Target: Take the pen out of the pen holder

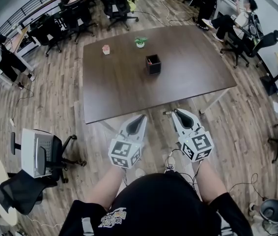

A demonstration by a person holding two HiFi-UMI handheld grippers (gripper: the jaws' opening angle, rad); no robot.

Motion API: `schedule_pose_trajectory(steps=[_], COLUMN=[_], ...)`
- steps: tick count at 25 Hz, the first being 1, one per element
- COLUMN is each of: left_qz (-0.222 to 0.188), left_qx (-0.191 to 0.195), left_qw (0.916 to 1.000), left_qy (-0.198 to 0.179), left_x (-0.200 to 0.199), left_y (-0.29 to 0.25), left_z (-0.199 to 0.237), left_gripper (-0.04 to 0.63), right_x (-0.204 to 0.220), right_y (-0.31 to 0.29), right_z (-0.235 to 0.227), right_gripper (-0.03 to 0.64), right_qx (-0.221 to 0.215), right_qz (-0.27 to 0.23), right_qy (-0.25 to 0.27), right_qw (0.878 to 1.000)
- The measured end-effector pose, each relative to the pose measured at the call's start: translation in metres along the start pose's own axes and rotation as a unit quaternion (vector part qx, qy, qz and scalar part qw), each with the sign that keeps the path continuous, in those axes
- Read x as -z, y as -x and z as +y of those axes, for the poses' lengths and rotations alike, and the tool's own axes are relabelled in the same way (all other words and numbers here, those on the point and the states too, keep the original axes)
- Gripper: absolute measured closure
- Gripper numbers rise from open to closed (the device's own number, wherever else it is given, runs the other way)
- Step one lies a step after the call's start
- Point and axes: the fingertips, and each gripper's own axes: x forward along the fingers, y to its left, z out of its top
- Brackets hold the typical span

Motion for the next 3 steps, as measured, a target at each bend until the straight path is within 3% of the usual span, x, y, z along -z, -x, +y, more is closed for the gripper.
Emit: schedule_pose_trajectory(steps=[3], left_qz=[-0.002], left_qx=[0.0], left_qw=[1.0], left_qy=[0.0], left_x=[-0.0011], left_y=[-0.0005], left_z=[0.0009], left_gripper=[0.584], right_x=[-0.0006], right_y=[-0.0015], right_z=[0.0002], right_gripper=[0.578], right_qx=[-0.001], right_qz=[0.0], right_qy=[0.001], right_qw=[1.0])
